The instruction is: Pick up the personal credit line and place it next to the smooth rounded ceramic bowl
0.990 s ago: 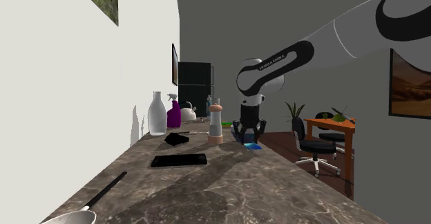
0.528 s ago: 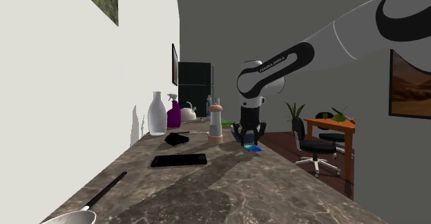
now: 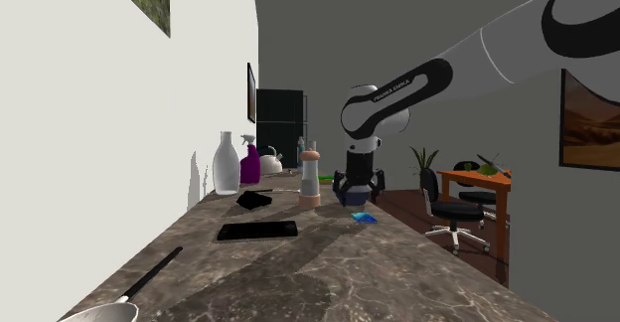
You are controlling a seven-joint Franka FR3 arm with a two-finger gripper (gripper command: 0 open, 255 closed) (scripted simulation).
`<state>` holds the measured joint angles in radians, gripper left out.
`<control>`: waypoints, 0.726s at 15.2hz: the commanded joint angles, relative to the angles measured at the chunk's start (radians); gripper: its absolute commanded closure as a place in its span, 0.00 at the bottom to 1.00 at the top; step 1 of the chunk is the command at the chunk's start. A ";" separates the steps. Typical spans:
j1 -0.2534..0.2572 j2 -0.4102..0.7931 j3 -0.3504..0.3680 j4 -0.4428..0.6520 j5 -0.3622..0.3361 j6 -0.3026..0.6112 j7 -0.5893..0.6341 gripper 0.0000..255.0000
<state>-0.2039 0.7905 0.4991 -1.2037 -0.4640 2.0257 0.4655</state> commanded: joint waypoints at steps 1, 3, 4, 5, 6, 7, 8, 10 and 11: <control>-0.002 -0.028 0.009 0.006 0.010 -0.032 -0.004 0.00; -0.003 -0.054 0.017 0.022 0.021 -0.072 -0.011 0.00; -0.003 -0.054 0.017 0.022 0.021 -0.072 -0.011 0.00; -0.003 -0.054 0.017 0.022 0.021 -0.072 -0.011 0.00; -0.003 -0.054 0.017 0.022 0.021 -0.072 -0.011 0.00; -0.003 -0.054 0.017 0.022 0.021 -0.072 -0.011 0.00; -0.003 -0.054 0.017 0.022 0.021 -0.072 -0.011 0.00; -0.003 -0.054 0.017 0.022 0.021 -0.072 -0.011 0.00; -0.003 -0.054 0.017 0.022 0.021 -0.072 -0.011 0.00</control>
